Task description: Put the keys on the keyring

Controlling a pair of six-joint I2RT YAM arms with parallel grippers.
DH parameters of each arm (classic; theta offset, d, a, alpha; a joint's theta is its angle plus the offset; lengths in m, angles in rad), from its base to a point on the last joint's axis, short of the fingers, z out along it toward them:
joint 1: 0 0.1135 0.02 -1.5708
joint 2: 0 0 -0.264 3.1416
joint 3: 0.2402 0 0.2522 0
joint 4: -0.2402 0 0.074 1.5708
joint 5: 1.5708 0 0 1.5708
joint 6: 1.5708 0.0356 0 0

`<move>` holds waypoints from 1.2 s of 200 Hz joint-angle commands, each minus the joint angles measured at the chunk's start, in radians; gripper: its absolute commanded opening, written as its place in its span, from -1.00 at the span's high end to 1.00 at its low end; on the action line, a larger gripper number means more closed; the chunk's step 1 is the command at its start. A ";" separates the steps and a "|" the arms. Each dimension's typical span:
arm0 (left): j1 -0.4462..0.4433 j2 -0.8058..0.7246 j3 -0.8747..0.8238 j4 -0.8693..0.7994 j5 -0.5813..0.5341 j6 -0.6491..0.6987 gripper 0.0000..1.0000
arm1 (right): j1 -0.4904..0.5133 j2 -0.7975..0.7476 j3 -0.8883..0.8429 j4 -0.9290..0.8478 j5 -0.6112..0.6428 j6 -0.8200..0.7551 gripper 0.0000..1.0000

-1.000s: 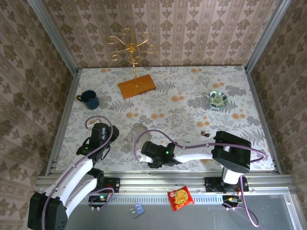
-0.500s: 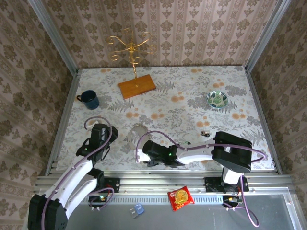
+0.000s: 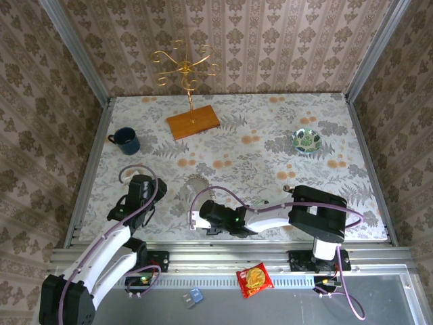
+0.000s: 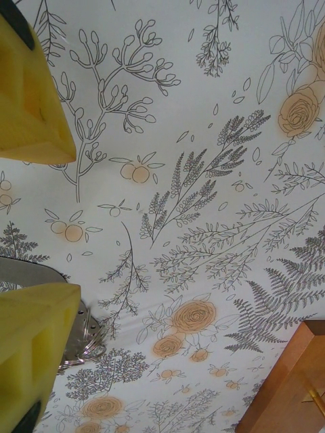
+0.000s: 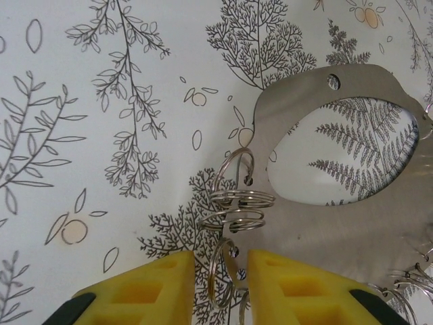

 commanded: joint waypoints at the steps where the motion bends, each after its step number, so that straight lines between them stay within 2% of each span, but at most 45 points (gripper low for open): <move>1: 0.007 -0.006 -0.007 0.012 -0.013 -0.008 0.01 | -0.006 0.030 0.015 0.007 0.042 0.004 0.51; 49: 0.007 -0.006 -0.001 0.010 -0.010 -0.006 0.02 | -0.013 0.007 0.018 -0.013 0.040 0.020 0.87; 70: 0.007 -0.007 0.009 0.013 -0.007 0.016 0.02 | -0.032 -0.040 0.014 -0.030 0.002 0.057 0.99; 95: 0.006 -0.009 0.021 0.052 0.016 0.080 0.01 | -0.094 -0.124 0.015 -0.073 -0.120 0.150 1.00; 117: 0.001 -0.016 0.043 0.102 0.043 0.172 -0.01 | -0.193 -0.194 0.040 -0.147 -0.316 0.262 1.00; 159: -0.015 -0.056 0.074 0.268 0.147 0.428 -0.05 | -0.349 -0.297 0.091 -0.251 -0.608 0.331 1.00; 193: -0.045 -0.066 0.095 0.400 0.286 0.712 0.00 | -0.471 -0.320 0.163 -0.355 -0.823 0.322 1.00; 214: -0.058 -0.047 0.124 0.408 0.422 0.901 0.15 | -0.514 -0.316 0.210 -0.428 -0.899 0.269 1.00; 240: -0.081 -0.015 0.177 0.306 0.611 1.166 0.18 | -0.536 -0.322 0.242 -0.503 -0.920 0.174 1.00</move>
